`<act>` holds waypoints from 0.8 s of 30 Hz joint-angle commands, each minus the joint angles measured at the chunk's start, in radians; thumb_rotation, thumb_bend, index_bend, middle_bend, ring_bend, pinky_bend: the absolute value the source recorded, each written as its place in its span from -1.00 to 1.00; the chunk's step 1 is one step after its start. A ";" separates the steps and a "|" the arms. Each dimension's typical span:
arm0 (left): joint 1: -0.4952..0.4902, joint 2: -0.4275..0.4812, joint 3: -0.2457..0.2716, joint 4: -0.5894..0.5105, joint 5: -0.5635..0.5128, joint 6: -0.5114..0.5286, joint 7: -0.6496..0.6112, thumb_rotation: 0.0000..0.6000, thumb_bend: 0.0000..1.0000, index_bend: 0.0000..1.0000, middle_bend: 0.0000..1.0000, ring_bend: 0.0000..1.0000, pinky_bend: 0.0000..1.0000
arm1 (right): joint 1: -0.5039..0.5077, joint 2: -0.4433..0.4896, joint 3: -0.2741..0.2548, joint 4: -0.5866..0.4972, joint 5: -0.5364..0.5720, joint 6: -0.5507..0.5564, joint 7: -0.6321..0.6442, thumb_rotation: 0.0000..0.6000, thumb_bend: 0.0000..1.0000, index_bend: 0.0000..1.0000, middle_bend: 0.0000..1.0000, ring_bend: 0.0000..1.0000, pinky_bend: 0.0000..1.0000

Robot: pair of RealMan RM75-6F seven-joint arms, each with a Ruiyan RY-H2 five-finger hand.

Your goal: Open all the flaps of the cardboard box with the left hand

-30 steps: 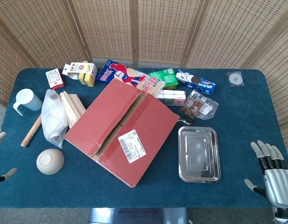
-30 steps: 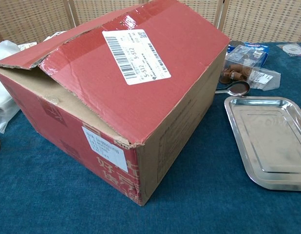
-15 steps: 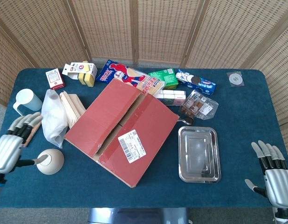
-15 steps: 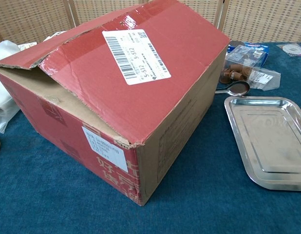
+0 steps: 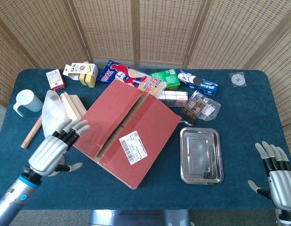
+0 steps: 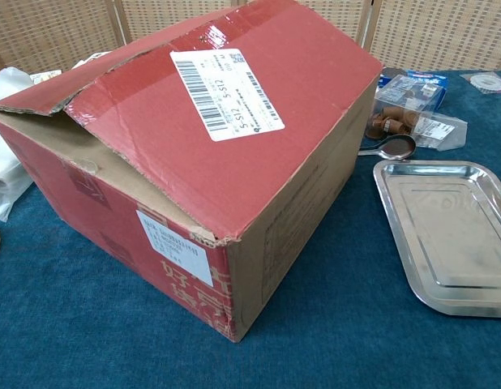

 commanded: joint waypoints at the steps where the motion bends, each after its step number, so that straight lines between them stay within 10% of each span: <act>1: -0.030 -0.045 0.007 -0.014 0.000 -0.040 0.076 1.00 -1.00 -1.00 -1.00 -1.00 -1.00 | 0.000 0.001 0.000 -0.001 -0.002 0.001 0.003 1.00 -1.00 -1.00 -1.00 -1.00 -1.00; 24: -0.107 -0.365 -0.044 0.084 -0.005 0.011 0.480 1.00 -1.00 -1.00 -1.00 -1.00 -1.00 | -0.003 0.018 -0.002 -0.010 -0.009 0.010 0.038 1.00 -1.00 -1.00 -1.00 -1.00 -1.00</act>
